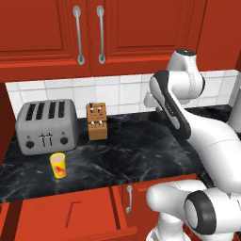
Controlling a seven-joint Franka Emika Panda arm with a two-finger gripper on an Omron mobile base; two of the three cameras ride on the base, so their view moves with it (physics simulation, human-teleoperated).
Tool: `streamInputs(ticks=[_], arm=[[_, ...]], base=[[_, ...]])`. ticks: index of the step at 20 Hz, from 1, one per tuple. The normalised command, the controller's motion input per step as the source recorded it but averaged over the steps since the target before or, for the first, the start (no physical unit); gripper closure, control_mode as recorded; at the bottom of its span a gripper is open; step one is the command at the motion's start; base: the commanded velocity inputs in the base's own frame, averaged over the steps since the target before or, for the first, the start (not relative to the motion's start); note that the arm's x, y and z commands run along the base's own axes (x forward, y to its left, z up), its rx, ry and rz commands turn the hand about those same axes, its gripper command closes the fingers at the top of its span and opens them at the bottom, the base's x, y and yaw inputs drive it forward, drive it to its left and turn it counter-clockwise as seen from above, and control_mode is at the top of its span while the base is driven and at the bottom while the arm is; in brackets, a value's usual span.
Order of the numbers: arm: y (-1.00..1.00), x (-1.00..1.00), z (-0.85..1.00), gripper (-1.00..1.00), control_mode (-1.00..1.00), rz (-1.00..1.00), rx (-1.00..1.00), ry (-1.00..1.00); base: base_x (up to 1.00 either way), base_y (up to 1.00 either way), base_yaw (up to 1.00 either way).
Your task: Pick up the straw from the left drawer and put it inside the smoothie cup.
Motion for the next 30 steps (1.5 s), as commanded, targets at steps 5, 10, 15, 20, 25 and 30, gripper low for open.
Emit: streamInputs(ticks=[5,10,15,20,25,30], arm=[[0.00,-0.31,-0.15,-1.00,-1.00,0.00,0.00,0.00],[0.00,-0.37,-0.25,-1.00,-1.00,0.00,0.00,-0.03],[0.00,-0.34,-0.44,-1.00,-1.00,0.00,0.00,-0.07],[0.00,-0.23,-0.40,-1.00,-1.00,0.00,0.00,-0.04],[0.00,-0.06,-0.08,-1.00,1.00,0.00,0.00,0.00],[0.00,0.00,0.00,-1.00,1.00,0.00,0.00,0.00]], base=[[0.00,0.00,0.00],[0.00,0.00,0.00],[0.00,0.00,0.00],[0.00,0.00,0.00],[-0.38,0.00,0.00],[-0.74,0.00,0.00]])
